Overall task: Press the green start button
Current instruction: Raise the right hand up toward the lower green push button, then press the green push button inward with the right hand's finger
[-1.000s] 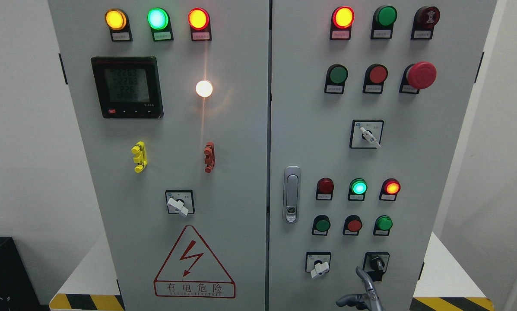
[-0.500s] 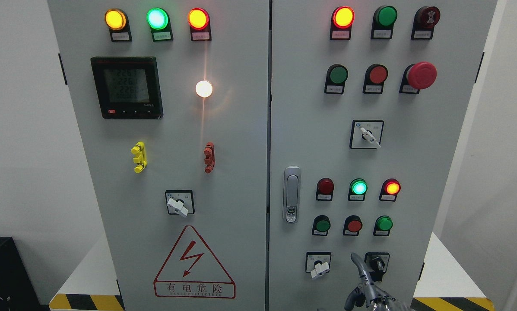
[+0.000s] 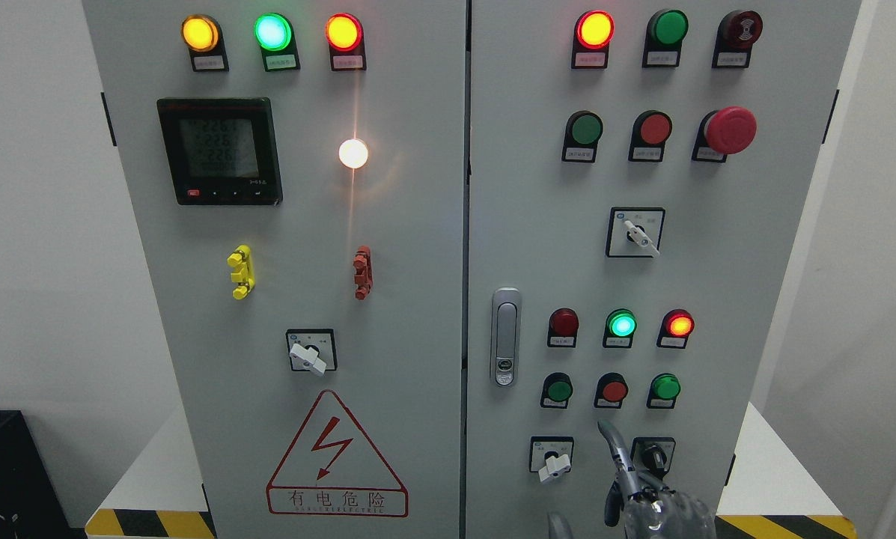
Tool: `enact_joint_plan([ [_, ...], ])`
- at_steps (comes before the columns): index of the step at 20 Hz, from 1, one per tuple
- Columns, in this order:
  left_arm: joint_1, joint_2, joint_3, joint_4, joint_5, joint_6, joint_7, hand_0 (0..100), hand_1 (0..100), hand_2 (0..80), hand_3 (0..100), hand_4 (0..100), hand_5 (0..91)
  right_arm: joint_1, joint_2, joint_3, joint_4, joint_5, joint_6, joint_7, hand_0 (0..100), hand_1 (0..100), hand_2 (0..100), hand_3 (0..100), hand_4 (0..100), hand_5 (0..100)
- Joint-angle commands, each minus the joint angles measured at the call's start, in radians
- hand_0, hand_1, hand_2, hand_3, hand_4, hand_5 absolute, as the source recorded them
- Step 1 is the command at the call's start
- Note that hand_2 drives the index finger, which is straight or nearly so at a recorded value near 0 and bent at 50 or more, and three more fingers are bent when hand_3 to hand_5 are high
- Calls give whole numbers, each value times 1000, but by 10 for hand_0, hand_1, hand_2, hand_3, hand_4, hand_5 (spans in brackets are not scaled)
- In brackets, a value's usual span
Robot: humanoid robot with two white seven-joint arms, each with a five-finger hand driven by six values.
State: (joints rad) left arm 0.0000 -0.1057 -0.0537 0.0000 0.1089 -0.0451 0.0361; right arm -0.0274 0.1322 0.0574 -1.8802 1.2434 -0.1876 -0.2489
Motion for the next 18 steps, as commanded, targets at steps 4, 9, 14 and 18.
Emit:
enact_joint_plan([
  [4,-23,0,0,-28,0,1,-1,120,556,0,0,0,0,-94,1,-13,164,33,0,0,359,331,0,881,836,1000],
  [9,-23,0,0,-28,0,1,-1,120,556,0,0,0,0,-120,3,4,200,33,0,2,365,330,0,882,835,1000],
  [14,-23,0,0,-28,0,1,-1,120,556,0,0,0,0,-134,3,12,222,33,0,3,370,329,0,882,832,1000],
  [18,-23,0,0,-28,0,1,-1,120,556,0,0,0,0,-147,3,13,237,33,0,3,373,329,0,881,829,1000],
])
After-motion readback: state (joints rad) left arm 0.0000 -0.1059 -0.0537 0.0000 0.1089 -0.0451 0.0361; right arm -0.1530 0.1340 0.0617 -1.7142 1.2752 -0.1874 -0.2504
